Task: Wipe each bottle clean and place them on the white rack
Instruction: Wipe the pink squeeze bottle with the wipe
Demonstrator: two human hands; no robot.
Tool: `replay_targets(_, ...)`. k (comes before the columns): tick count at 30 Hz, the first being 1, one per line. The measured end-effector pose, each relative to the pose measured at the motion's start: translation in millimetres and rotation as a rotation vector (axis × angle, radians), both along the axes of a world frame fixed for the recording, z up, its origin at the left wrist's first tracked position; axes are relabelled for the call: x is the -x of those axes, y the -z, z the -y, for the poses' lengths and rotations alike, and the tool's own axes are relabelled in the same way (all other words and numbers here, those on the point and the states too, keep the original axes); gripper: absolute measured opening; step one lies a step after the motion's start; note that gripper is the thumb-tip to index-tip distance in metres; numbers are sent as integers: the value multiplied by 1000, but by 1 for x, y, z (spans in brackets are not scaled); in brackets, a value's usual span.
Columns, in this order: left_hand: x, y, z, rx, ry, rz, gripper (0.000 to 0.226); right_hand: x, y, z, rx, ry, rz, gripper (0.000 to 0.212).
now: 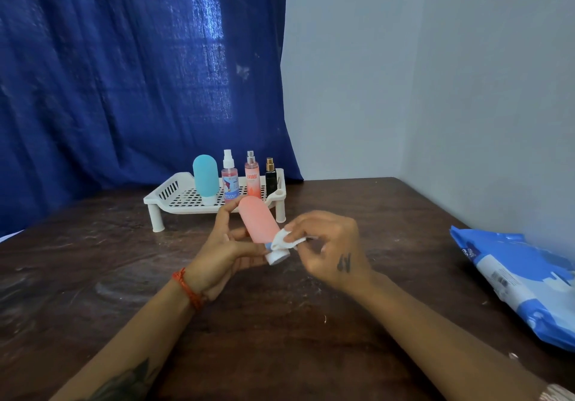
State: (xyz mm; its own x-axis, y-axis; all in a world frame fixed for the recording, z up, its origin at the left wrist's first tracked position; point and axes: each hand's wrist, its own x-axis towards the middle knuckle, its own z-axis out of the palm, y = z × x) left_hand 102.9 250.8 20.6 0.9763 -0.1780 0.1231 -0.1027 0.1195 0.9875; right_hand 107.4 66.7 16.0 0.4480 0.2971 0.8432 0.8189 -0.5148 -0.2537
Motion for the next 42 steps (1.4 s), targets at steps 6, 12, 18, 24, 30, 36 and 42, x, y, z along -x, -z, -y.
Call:
replay_targets(6, 0, 0, 1, 69, -64, -34, 83, 10, 6, -13, 373, 5, 203, 25)
replay_targets(12, 0, -2, 3, 142, -87, -53, 89, 7, 4, -10, 226, 58, 167, 30)
replay_targets(18, 1, -5, 5, 225, -86, -36, 88, 0, 5, -12, -108, 142, -261, 25)
replay_targets(24, 2, -2, 6, 171, -154, 85, 91, 9, -2, -22, -666, -177, -1176, 28)
replay_targets(30, 1, 3, 10, -28, -229, 274, 96, 12, -11, -23, -1011, -381, -1532, 28)
replay_targets(36, 0, 6, 9, -190, -286, 393, 95, 11, -15, -18, -1048, -390, -1585, 30)
replay_targets(42, -4, 9, 4, -279, -328, 406, 99, 8, -21, -12, -1005, -260, -1450, 31)
